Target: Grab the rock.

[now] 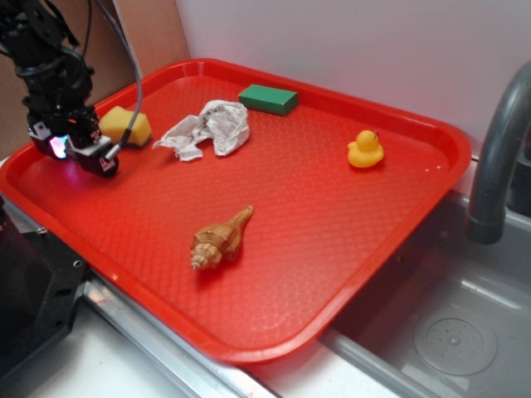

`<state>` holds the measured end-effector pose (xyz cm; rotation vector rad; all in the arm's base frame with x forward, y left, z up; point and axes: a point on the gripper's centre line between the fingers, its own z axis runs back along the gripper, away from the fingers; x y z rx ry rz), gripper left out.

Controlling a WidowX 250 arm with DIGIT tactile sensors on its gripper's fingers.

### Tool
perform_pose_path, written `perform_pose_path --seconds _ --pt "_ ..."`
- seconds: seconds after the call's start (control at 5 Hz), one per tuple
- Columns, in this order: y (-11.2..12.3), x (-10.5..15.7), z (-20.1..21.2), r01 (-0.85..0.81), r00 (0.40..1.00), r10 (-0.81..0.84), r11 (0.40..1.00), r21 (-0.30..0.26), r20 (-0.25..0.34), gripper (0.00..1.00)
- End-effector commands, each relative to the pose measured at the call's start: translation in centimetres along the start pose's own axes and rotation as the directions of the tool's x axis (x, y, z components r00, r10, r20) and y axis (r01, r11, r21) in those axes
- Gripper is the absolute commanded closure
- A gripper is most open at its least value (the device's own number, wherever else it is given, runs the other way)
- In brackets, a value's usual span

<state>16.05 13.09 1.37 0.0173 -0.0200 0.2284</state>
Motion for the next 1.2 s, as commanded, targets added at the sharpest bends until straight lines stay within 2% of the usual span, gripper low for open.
perform_pose_path --seconds 0.0,0.2,0.4,0.6,0.8,1.0 --pt "-0.7 0.3 0.3 0.005 0.999 -0.006 1.000 0.014 0.034 1.00" --pt "-2.5 -0.4 4.8 0.021 0.999 -0.021 1.000 0.005 0.048 1.00" --pt "-6.7 -3.8 9.9 0.014 0.998 -0.014 1.000 0.006 0.056 1.00" --pt "-9.1 -6.7 15.2 0.037 0.998 -0.034 0.998 -0.045 0.061 1.00" --pt "-9.8 -7.0 20.2 0.060 0.996 -0.057 0.997 -0.042 0.073 1.00" --pt "-9.4 -6.5 20.9 0.038 0.996 -0.038 0.999 0.003 0.078 1.00"
